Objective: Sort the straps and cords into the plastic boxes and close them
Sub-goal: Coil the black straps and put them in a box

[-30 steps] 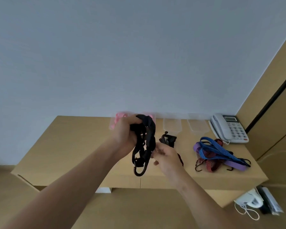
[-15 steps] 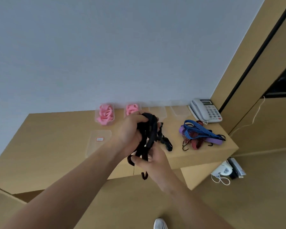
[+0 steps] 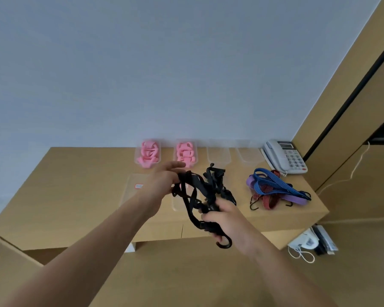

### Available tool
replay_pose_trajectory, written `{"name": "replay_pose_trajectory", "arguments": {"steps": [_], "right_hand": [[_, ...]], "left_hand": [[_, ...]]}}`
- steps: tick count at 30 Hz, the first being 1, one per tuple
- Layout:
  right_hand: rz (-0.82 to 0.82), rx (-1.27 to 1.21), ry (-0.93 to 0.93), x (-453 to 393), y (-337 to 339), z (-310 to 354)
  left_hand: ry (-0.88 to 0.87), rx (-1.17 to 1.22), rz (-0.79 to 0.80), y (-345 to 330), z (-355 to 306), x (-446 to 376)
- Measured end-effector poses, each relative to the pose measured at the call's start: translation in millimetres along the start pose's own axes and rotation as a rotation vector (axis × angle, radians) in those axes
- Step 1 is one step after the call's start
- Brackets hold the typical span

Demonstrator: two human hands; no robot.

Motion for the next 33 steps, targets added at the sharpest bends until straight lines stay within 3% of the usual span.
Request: {"name": "replay_pose_trajectory", "arguments": {"steps": [3, 6, 8, 14, 29, 33], "right_hand": [[0.019, 0.107, -0.016, -7.4, 18.9, 6.8], [0.062, 0.13, 0.016, -9.7, 30.2, 10.7], [0.107, 0.131, 0.041, -7.9, 34.5, 12.7], [0.152, 0.089, 0.088, 0.6, 50.7, 11.9], [0.144, 0.227, 0.133, 11.9, 101.2, -8.1], [0.068, 0.169, 0.157, 5.8, 113.3, -11.0]], "left_hand": [[-0.189, -0.364, 0.004, -1.0, -3.4, 6.6], [-0.399, -0.893, 0.313, -24.0, 3.8, 8.9], [-0.456, -1.135, 0.428, -41.8, 18.0, 9.0], [-0.573, -0.946, 0.223, -72.4, 28.9, 8.3], [-0.118, -0.784, 0.335, -86.5, 52.3, -11.8], [-0.149, -0.808, 0.274, -84.2, 47.7, -18.6]]}}
Point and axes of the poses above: each hand's wrist, its own x-axis away from the middle knuckle, its own y-axis out of the back of the hand, z = x × y, the point moved 5 cm from there along -x, towards the middle knuckle, and after that the axes turned 4 degrees about z, right-handed, at the moved point
